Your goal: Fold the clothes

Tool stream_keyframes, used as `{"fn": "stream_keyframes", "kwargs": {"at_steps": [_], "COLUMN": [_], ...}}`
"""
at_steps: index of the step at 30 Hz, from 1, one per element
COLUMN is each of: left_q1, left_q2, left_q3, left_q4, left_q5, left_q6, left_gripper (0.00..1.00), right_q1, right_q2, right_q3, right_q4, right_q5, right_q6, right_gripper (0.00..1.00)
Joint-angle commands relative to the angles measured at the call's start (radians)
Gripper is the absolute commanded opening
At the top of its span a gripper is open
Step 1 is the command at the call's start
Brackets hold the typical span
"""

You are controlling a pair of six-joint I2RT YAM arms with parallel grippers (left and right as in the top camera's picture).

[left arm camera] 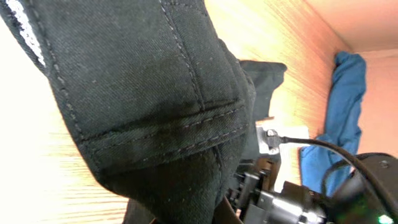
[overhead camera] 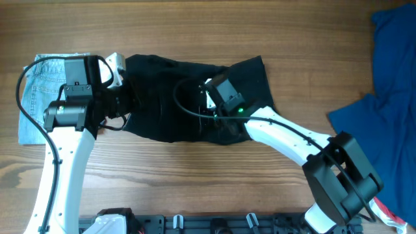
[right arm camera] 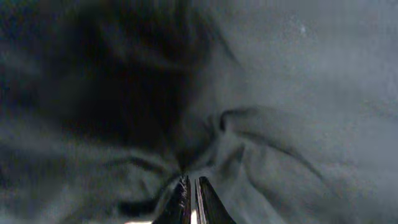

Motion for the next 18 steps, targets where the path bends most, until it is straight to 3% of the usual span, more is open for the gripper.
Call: {"fn": "stream_keyframes", "kwargs": {"at_steps": [1, 9, 18], "left_q1": [0.006, 0.006, 0.005], "left_q2": [-0.025, -0.025, -0.025], "left_q3": [0.033, 0.034, 0.034], "left_q4": [0.013, 0.049, 0.08], "left_q5": [0.056, 0.057, 0.06], "left_q6": [-0.033, -0.109, -0.133], "left_gripper": [0.04, 0.04, 0.04], "right_q1": [0.008, 0.042, 0.059], "right_q2": [0.067, 0.205, 0.179], "right_q3": [-0.014, -0.014, -0.013], "right_q4": [0.054, 0.207, 0.246], "right_q5": [0.04, -0.092, -0.117], "right_q6": [0.107, 0.146, 0.118], "right_gripper": [0.04, 0.04, 0.09]}}
